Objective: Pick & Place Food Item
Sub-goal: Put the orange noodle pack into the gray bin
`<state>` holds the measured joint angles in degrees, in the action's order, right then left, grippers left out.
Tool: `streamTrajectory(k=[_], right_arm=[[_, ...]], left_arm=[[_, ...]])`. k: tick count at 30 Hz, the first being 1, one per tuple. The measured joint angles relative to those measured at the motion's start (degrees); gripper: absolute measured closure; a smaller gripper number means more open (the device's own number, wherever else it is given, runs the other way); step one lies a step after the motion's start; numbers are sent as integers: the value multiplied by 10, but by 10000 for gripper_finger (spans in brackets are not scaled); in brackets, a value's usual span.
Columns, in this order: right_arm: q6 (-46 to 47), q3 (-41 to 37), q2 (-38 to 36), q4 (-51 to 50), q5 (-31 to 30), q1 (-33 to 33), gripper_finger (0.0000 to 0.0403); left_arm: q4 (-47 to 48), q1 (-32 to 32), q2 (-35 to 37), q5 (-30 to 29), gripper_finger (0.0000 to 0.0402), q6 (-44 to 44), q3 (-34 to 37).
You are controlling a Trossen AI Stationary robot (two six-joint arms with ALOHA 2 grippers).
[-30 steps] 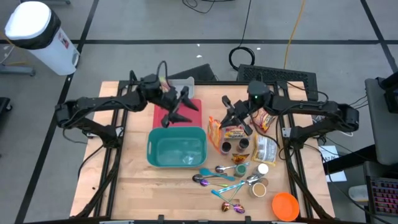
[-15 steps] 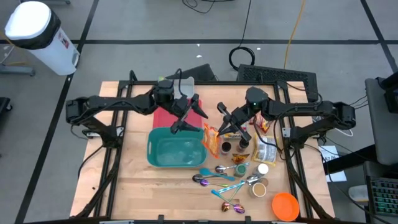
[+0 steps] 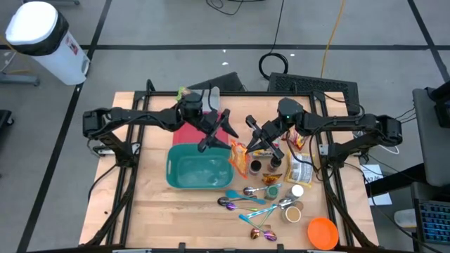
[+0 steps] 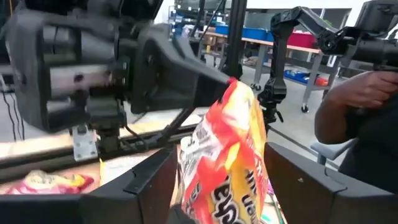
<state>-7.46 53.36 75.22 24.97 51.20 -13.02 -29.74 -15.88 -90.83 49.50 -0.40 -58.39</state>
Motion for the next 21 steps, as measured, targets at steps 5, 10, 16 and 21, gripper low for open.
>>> streamTrajectory(k=[5, 10, 16, 21], right_arm=[[4, 0, 0, 0, 0, 0, 403], [8, 0, 0, 0, 0, 0, 403], [8, 0, 0, 0, -1, 0, 403], [8, 0, 0, -5, -1, 0, 403]], left_arm=[[-4, 8, 0, 0, 196, 10, 0], [0, 19, 0, -13, 244, 31, 0], [-1, 20, 0, -16, 307, 35, 0], [0, 20, 0, -31, 382, 32, 0]])
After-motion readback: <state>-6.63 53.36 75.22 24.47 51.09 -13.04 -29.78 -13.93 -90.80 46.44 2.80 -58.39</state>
